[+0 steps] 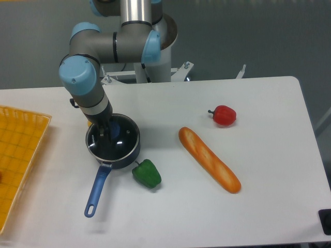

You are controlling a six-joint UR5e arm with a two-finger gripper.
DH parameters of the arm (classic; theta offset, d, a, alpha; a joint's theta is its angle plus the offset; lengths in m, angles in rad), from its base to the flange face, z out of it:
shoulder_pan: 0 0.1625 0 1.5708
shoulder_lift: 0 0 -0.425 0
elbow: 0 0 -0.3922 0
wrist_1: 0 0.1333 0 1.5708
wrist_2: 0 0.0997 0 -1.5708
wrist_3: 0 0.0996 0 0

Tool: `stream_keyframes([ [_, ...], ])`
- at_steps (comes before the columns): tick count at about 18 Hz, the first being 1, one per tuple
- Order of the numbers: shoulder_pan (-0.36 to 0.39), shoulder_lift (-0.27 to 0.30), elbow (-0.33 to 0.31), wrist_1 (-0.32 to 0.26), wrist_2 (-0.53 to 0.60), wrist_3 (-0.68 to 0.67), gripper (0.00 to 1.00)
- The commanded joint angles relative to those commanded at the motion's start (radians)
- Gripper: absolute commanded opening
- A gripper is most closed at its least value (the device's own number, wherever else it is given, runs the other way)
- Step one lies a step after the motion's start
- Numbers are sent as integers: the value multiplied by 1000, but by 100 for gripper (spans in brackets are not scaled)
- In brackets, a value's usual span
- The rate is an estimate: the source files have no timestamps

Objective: Open the lid
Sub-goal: 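Close the gripper on the blue lid knob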

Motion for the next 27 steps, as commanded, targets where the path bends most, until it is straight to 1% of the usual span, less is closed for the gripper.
stream_keyframes([
  [3, 0, 2, 0, -2, 3, 2, 77],
  [4, 0, 2, 2, -3, 3, 2, 73],
  [6, 0, 2, 2, -3, 5, 2, 71],
  [14, 0, 0, 3, -5, 5, 0, 67],
  [19, 0, 0, 15, -6, 5, -2, 65],
  [24, 6, -9, 55, -14, 5, -6, 65],
  [27, 32, -5, 71, -17, 3, -8, 65],
])
